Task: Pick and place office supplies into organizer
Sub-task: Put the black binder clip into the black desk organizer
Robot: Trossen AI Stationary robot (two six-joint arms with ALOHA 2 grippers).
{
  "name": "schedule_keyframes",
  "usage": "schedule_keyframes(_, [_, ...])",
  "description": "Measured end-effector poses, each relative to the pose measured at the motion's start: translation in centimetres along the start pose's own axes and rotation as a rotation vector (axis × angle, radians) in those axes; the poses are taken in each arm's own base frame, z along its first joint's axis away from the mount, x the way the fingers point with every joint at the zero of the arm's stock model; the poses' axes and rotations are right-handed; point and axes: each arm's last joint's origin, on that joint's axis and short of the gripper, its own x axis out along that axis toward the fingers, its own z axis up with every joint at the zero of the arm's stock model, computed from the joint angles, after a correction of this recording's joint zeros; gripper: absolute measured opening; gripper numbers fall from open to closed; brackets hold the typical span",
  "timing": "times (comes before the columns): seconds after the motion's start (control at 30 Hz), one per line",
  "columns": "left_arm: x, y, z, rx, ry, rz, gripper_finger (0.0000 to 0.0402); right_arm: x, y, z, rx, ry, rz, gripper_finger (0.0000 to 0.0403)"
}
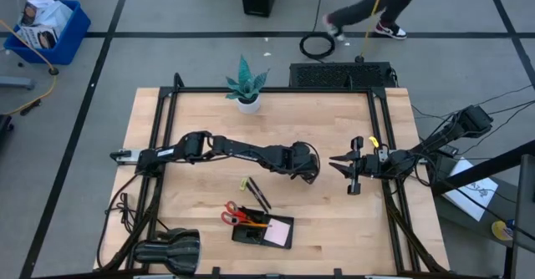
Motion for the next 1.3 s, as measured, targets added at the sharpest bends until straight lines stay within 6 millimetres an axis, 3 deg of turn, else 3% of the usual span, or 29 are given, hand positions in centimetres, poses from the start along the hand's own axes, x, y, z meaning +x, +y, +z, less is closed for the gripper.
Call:
schedule_keyframes(0.33, [0.7, 0.1, -0.4, -0.001, 0.008, 0.022, 0.0155, 0.0, 0.0, 0.0, 0.0, 0.001, 0.0, 0.0064])
schedule_keyframes(0.5, [0.6, -0.1, -0.8, 0.004, -0.002, 0.029, 0.0143, 0.0, 0.0, 0.0, 0.0, 0.0, 0.0, 0.0064])
schedule_keyframes(0.73, [-0.4, -1.0, -1.0, 0.188, -0.009, -0.014, 0.0141, 0.0, 0.0, 0.0, 0.0, -0.001, 0.0, 0.0064])
schedule_keyframes(1.07, [-4.0, -1.6, -1.3, 0.249, 0.001, 0.011, 0.0146, 0.0, 0.0, -0.1, -0.002, 0.004, 0.001, 0.0064])
schedule_keyframes(1.3, [-8.9, -2.4, -1.9, 0.355, 0.012, 0.02, 0.0147, 0.0, 0.0, -0.1, -0.004, 0.006, 0.001, 0.0064])
